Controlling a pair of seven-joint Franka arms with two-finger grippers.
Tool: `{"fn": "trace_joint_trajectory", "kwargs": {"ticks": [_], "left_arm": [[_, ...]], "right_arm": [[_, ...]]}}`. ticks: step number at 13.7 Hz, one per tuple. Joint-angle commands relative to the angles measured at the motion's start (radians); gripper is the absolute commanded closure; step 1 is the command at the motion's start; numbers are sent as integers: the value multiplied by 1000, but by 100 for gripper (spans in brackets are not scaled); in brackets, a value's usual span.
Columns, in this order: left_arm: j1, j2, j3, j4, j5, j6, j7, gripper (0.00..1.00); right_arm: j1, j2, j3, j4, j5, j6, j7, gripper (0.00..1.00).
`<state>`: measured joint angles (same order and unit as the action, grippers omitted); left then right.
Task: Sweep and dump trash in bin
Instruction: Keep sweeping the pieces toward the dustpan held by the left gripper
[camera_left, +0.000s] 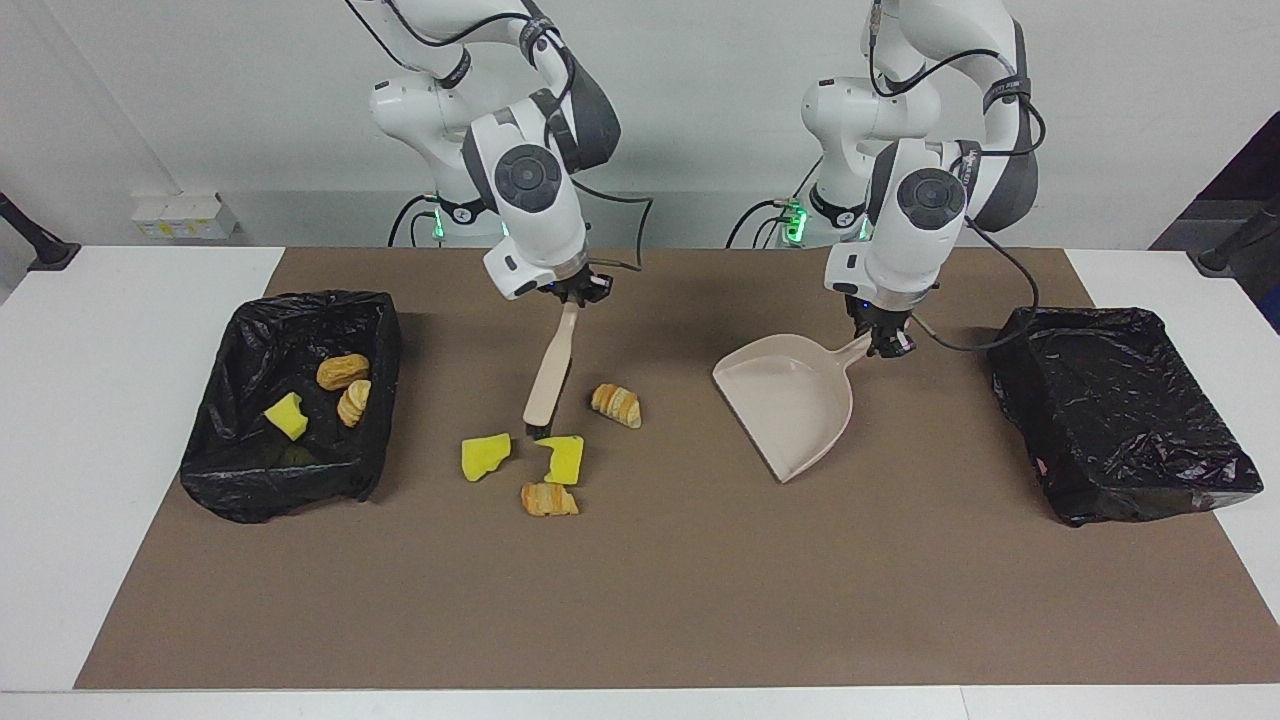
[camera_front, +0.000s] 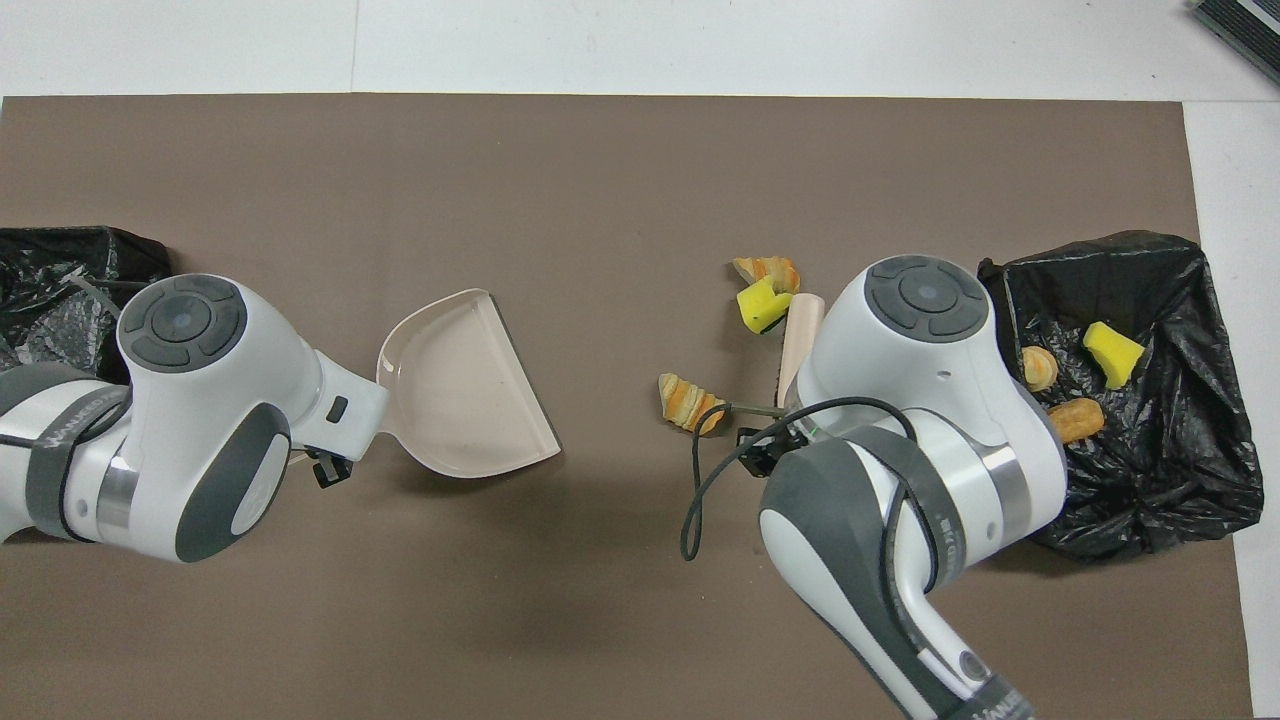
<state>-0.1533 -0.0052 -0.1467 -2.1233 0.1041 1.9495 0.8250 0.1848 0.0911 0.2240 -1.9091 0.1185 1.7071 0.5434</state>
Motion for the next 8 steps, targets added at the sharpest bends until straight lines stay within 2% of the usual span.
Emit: {"fn": "trace_joint_trajectory", "kwargs": {"ticks": [1,3,5,8], "left_arm": [[-17,-19,6,-30,5,38,-40,100],[-19,-12,4,-38,3,52,-55,100],[-37,-7,4,-70,2,142,-116,100],[-57,-9,4,-73,2,144,-112,100]], "right_arm": [[-54,6,11,-1,-62,8,-142,100],[-112,13,11,-7,-118,40,-280,100],[-152,16,11,-18,-199,61,-382,100],[-205,21,11,-39,-278,62,-453,100]]}}
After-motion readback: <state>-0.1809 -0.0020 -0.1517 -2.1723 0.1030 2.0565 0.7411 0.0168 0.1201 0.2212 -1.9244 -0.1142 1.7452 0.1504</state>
